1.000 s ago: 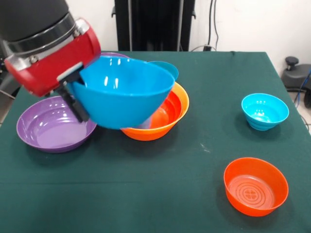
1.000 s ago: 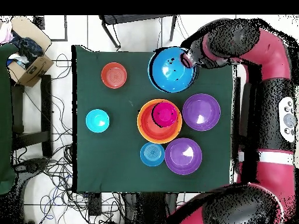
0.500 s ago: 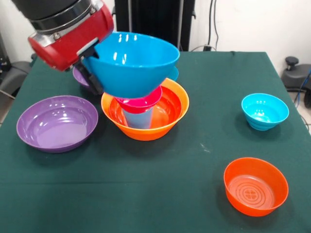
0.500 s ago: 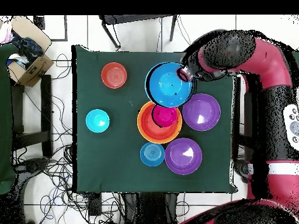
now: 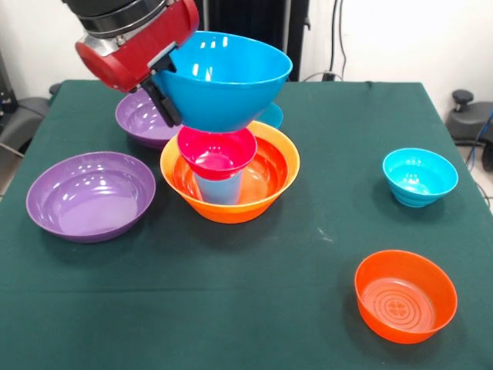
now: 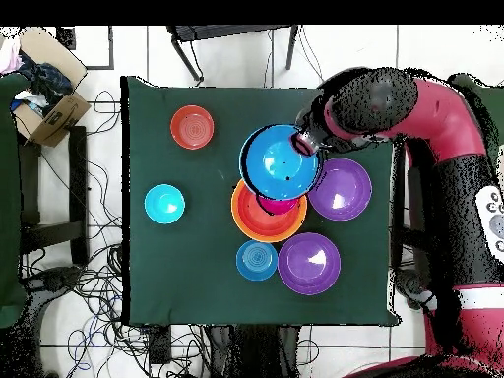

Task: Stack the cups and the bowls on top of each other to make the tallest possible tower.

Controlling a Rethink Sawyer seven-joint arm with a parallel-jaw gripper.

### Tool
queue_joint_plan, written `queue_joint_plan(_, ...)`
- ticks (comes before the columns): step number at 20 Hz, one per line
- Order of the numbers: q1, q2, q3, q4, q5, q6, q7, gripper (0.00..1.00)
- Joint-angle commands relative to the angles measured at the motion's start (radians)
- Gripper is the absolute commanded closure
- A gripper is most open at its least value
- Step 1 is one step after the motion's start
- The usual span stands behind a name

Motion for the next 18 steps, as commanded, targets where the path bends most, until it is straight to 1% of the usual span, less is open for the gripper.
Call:
queue_joint_plan(1, 0.016, -0.022, -0.056, 0.1, -0.019, -0.074, 0.059, 1.0)
queue_joint_plan(7, 0.018, -0.02, -0.058, 0.11, -0.017, -0.114, 0.076, 1.0)
queue_joint_plan(12, 0.015, -0.016, -0.06, 0.112, -0.021, -0.127, 0.063, 1.0)
queue_joint_plan(18, 0.007, -0.013, -0.064, 0.14, -0.029, -0.162, 0.053, 1.0)
